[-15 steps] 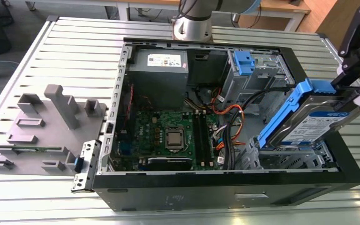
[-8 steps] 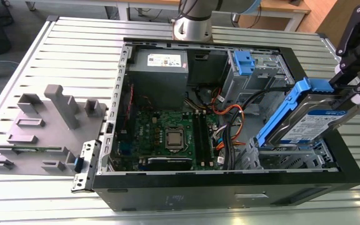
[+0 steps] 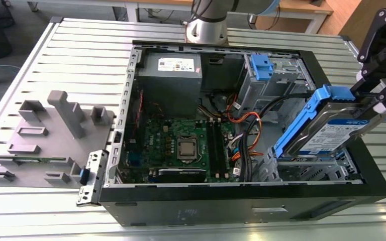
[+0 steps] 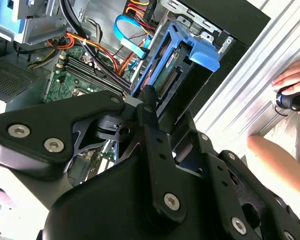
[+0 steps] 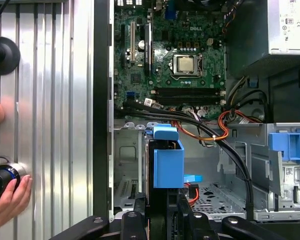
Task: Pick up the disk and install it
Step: 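Insert the disk into the insertion slot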
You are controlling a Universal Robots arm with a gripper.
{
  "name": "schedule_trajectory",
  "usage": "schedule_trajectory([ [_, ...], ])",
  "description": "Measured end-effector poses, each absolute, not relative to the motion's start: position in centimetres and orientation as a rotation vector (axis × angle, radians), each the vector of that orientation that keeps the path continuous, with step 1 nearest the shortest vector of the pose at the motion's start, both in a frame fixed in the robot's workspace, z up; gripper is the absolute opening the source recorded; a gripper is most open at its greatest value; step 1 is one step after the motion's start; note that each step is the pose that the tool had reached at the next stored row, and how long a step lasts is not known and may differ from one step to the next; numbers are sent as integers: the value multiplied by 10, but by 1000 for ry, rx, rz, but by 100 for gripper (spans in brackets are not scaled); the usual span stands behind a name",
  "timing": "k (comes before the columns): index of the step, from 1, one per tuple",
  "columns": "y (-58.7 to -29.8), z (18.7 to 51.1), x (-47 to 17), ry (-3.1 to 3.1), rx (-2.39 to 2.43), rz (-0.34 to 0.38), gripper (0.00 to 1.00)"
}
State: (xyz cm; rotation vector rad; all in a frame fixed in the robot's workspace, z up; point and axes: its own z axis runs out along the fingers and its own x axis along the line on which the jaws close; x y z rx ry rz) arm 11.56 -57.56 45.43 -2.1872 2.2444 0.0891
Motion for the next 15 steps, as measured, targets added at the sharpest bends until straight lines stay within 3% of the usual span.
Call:
schedule_trajectory([
  [15, -576, 444, 115, 2244, -2187, 89, 35],
])
